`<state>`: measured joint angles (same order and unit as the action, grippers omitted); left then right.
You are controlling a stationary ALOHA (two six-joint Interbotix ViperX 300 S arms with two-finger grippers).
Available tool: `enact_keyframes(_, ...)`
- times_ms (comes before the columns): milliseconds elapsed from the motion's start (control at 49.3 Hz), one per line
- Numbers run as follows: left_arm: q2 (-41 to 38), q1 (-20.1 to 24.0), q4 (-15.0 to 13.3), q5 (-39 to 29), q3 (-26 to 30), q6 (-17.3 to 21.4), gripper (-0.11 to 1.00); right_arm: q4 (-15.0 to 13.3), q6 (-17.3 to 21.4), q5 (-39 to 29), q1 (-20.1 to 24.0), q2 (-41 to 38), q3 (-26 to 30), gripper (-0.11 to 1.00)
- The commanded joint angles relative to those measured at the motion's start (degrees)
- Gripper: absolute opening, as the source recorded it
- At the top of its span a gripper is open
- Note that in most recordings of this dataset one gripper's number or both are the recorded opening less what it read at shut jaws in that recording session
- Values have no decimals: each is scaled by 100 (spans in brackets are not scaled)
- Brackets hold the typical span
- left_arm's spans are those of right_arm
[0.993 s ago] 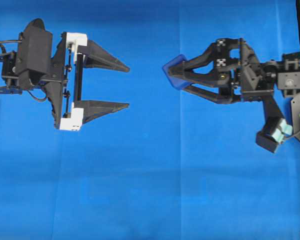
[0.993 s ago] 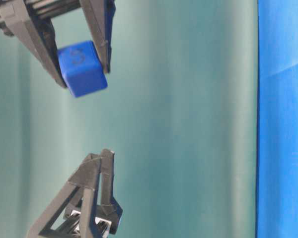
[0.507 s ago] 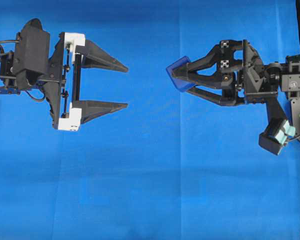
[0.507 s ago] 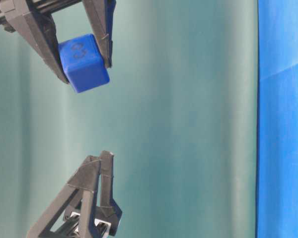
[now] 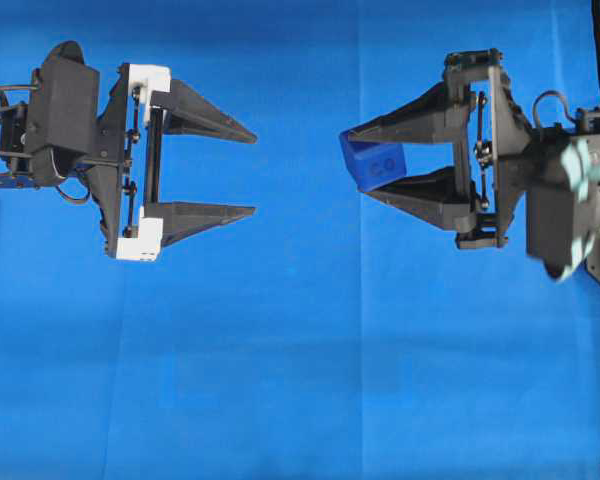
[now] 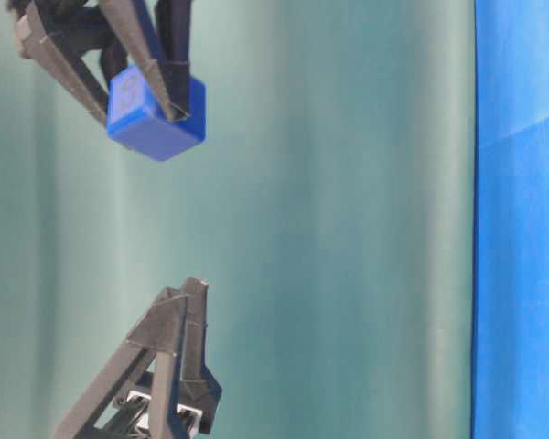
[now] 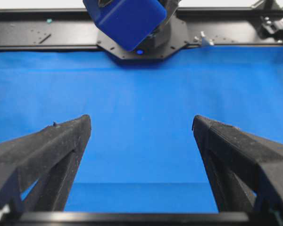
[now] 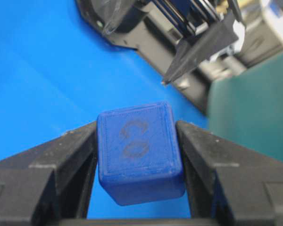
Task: Handover the blue block to the right arm after grasping it with the left arm, then place it in the designated position.
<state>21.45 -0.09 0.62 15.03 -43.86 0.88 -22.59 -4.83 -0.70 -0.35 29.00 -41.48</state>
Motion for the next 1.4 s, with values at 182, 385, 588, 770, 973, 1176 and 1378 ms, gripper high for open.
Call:
enact_keyframes(182,88,9,18,70,88,53,93,158,1846,9,9,88,88,43)
enact_keyframes(385,88,9,18,70,88,62,93,167,2830,9,0,97,88,43)
enact_keyframes(588,88,9,18,70,88,62,93,158,3094,9,0,97,97,43)
enact_keyframes(770,88,9,18,70,88,62,93,158,3094,9,0,97,97,43)
enact_keyframes(973,88,9,18,70,97,62,93,149,3094,9,0,97,97,43)
enact_keyframes(1176,88,9,18,79,97,62,93,149,3094,9,0,97,97,43)
enact_keyframes(1378,88,9,18,70,97,62,93,149,3103,9,9,97,97,43)
